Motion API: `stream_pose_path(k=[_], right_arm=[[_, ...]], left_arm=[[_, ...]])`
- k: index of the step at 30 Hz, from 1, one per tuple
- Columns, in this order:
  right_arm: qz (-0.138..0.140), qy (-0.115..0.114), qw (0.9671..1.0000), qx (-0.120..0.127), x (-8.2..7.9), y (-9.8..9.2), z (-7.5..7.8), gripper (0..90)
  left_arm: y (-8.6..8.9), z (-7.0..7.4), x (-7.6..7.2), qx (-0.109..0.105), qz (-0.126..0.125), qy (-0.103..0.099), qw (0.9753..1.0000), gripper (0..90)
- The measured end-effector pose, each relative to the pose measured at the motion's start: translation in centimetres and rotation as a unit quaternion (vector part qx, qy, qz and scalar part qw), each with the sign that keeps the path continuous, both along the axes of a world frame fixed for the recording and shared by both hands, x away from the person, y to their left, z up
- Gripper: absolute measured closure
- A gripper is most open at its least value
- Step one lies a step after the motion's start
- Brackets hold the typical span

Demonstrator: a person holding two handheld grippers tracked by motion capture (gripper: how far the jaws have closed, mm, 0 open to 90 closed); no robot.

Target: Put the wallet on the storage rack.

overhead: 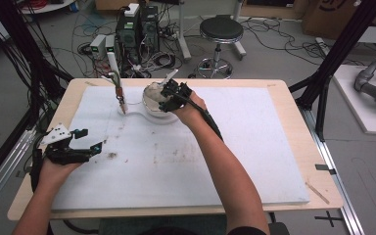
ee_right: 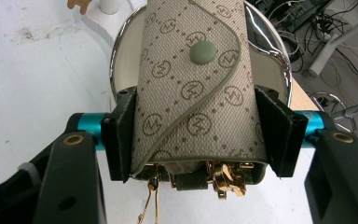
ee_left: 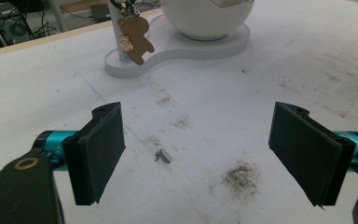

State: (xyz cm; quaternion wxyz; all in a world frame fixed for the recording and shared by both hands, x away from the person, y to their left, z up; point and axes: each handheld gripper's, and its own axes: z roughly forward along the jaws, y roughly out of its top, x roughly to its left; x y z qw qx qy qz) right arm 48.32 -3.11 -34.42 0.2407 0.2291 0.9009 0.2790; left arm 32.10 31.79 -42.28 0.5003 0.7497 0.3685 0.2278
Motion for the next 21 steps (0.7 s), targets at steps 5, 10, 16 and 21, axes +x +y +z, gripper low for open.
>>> stream_pose_path(k=[5, 10, 16, 21], right_arm=[[-0.003, 0.001, 0.9997, -0.024, 0.2, 0.9, -0.3, 37.8], [-0.011, 0.005, 0.9989, -0.045, 0.8, 1.2, -1.0, 37.7], [-0.018, 0.007, 0.9986, -0.048, 1.4, 1.5, -1.4, 37.5], [-0.020, 0.009, 0.9986, -0.048, 1.6, 1.7, -1.7, 36.0]], left_arm=[[0.1, 0.1, 0.0, -0.001, 0.003, 0.000, 1.0000, 18.2], [0.2, 0.0, 0.0, 0.000, 0.001, 0.000, 1.0000, 18.2], [0.1, 0.0, 0.0, -0.002, 0.002, 0.000, 1.0000, 18.2], [0.2, 0.0, 0.0, -0.002, 0.003, 0.001, 1.0000, 18.2]])
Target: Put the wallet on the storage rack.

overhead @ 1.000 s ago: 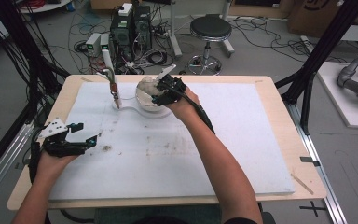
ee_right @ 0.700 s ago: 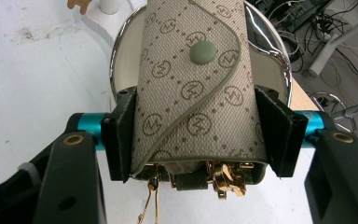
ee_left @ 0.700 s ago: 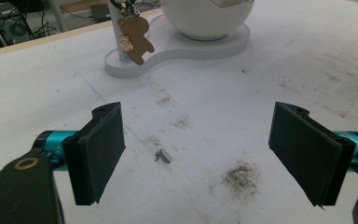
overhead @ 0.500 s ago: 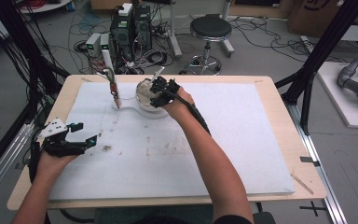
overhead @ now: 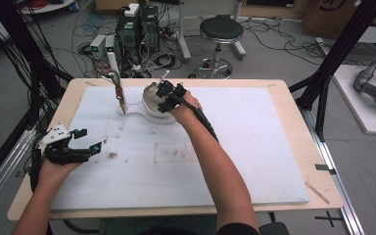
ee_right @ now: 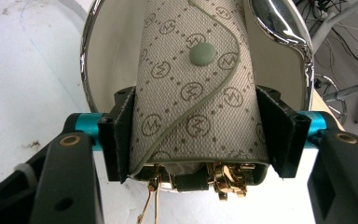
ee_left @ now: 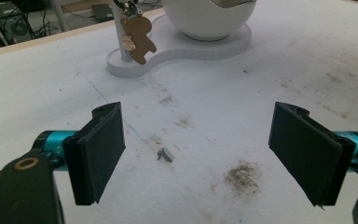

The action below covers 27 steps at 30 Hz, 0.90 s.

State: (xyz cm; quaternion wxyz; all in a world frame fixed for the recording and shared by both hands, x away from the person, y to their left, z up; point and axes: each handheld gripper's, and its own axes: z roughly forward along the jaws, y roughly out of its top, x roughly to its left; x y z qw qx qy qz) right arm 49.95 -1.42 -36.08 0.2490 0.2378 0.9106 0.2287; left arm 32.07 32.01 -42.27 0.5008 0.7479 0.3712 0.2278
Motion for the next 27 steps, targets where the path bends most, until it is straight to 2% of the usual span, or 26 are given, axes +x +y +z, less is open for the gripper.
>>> stream_pose_path(k=[5, 15, 18, 24, 27], right_arm=[[0.003, 0.009, 1.0000, -0.002, -0.1, 0.0, -0.1, 33.7], [0.003, -0.012, 0.9996, 0.025, -1.3, -0.5, 1.5, 25.4], [-0.003, -0.012, 0.9995, 0.028, -1.8, -1.0, 2.0, 20.1], [-0.006, -0.017, 0.9979, 0.062, -3.0, -3.2, 2.4, 20.1], [-0.007, -0.005, 0.9979, 0.064, -3.3, -4.4, 2.6, 20.1]], left_arm=[[0.0, 0.0, 0.0, 0.000, -0.001, -0.001, 1.0000, 18.2], [-0.1, 0.1, 0.0, 0.000, -0.001, -0.001, 1.0000, 18.2], [-0.1, 0.1, 0.0, 0.000, -0.003, -0.001, 1.0000, 18.2], [-0.4, 0.0, 0.1, 0.001, -0.006, -0.001, 1.0000, 18.2], [-0.6, 0.0, 0.2, 0.004, -0.006, -0.001, 1.0000, 18.2]])
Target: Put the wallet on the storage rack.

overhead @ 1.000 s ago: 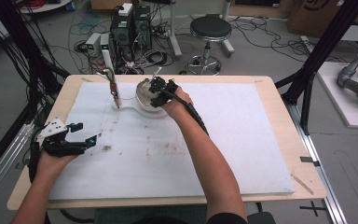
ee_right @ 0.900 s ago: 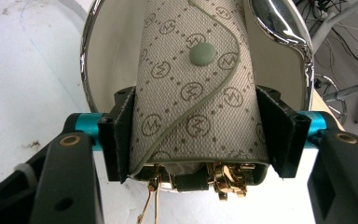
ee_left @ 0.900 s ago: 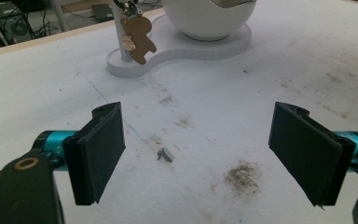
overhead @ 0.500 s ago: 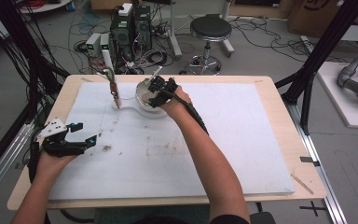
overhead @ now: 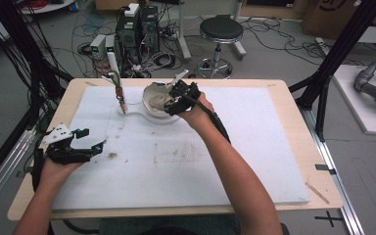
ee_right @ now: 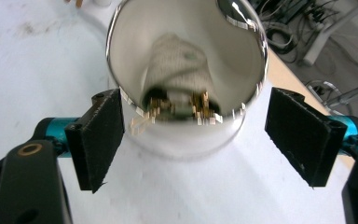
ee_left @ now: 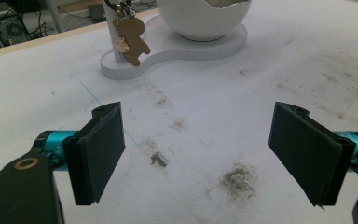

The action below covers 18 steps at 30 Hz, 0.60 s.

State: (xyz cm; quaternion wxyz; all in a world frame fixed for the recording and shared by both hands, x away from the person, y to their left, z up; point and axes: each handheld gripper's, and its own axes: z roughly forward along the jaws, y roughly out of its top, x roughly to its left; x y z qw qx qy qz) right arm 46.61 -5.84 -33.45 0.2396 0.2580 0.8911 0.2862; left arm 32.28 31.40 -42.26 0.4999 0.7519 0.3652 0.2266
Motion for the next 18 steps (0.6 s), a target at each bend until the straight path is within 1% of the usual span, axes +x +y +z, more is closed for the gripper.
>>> stream_pose_path(k=[5, 6, 8, 10, 11, 12, 13, 14, 16, 18], right_arm=[[-0.002, -0.011, 0.9992, 0.038, -1.6, -3.2, 0.8, 20.1], [-0.004, -0.011, 0.9989, 0.046, -1.9, -3.9, 0.9, 20.0], [-0.010, -0.007, 0.9987, 0.050, -2.4, -5.1, 1.0, 18.5], [-0.011, -0.016, 0.9975, 0.068, -3.1, -6.5, 0.9, 18.5], [-0.015, -0.014, 0.9969, 0.076, -3.5, -7.2, 0.8, 18.5], [-0.020, -0.008, 0.9972, 0.072, -3.7, -7.8, 0.8, 18.5], [-0.023, -0.009, 0.9965, 0.080, -4.1, -8.4, 0.8, 18.5], [-0.027, -0.015, 0.9952, 0.093, -4.5, -9.1, 0.7, 18.5], [-0.035, -0.013, 0.9930, 0.112, -5.2, -10.5, 0.6, 18.5], [-0.042, -0.022, 0.9900, 0.133, -6.1, -11.9, 0.2, 18.5]], left_arm=[[0.0, -0.1, 0.2, -0.004, 0.000, 0.002, 1.0000, 18.2], [0.0, -0.1, 0.2, -0.002, -0.001, 0.002, 1.0000, 18.2], [-0.2, -0.1, 0.3, -0.003, -0.002, 0.003, 1.0000, 18.2], [-0.4, -0.1, 0.3, -0.001, -0.005, 0.002, 1.0000, 18.2], [-0.5, -0.1, 0.3, -0.001, -0.007, 0.002, 1.0000, 18.2], [-0.7, 0.0, 0.4, -0.003, -0.008, 0.001, 1.0000, 18.2], [-0.8, 0.0, 0.4, -0.003, -0.008, 0.001, 1.0000, 18.2], [-0.9, -0.1, 0.5, -0.001, -0.009, 0.001, 1.0000, 18.2], [-1.0, -0.2, 0.5, -0.002, -0.011, 0.003, 0.9999, 18.2], [-1.2, -0.3, 0.5, -0.002, -0.014, 0.005, 0.9999, 18.2]])
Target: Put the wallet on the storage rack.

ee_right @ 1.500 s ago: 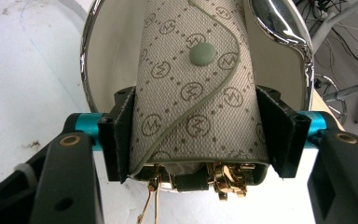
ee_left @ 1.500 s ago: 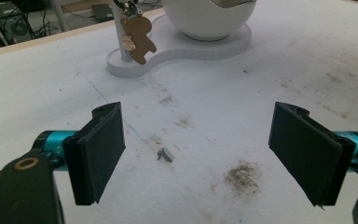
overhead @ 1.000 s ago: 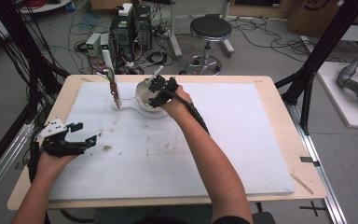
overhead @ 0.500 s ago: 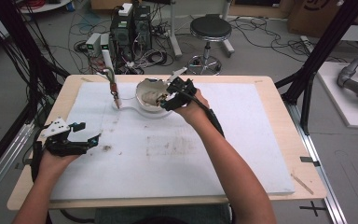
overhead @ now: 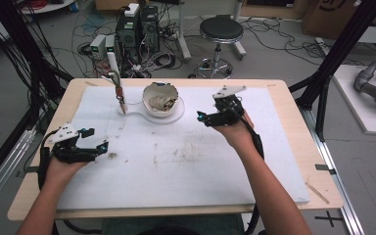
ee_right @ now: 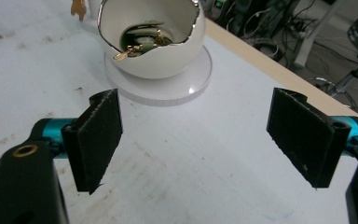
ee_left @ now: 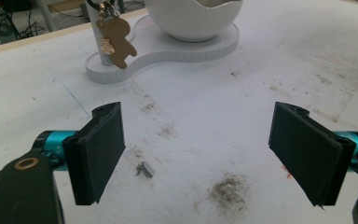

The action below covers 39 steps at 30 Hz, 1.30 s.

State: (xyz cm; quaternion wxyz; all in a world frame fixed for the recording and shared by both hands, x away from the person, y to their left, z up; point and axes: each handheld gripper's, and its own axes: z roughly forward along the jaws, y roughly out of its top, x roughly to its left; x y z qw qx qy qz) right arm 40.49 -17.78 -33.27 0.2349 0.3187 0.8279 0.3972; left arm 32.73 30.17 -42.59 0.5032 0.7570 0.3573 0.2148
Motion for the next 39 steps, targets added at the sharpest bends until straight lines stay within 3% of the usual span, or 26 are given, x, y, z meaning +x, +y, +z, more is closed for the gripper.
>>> stream_pose_path(k=[9, 21, 25, 29, 39], right_arm=[[-0.031, 0.004, 0.9990, 0.034, -2.3, -4.0, -2.1, 18.5], [-0.030, -0.015, 0.9968, 0.072, -4.4, -6.6, -5.0, 18.5], [-0.040, -0.006, 0.9940, 0.101, -4.8, -7.7, -6.1, 18.5], [-0.054, -0.006, 0.9920, 0.114, -5.0, -8.4, -6.8, 18.5], [-0.079, -0.039, 0.9915, 0.096, -5.3, -8.7, -7.1, 18.5]], left_arm=[[-0.7, -0.1, 0.3, -0.003, -0.013, -0.001, 0.9999, 18.2], [-1.8, -0.4, 0.9, -0.003, -0.023, -0.002, 0.9997, 18.2], [-2.3, -0.2, 1.0, -0.008, -0.027, -0.005, 0.9996, 18.2], [-2.7, -0.2, 1.0, -0.004, -0.034, -0.005, 0.9994, 18.2], [-3.0, -0.1, 1.0, -0.002, -0.035, -0.007, 0.9993, 18.2]])
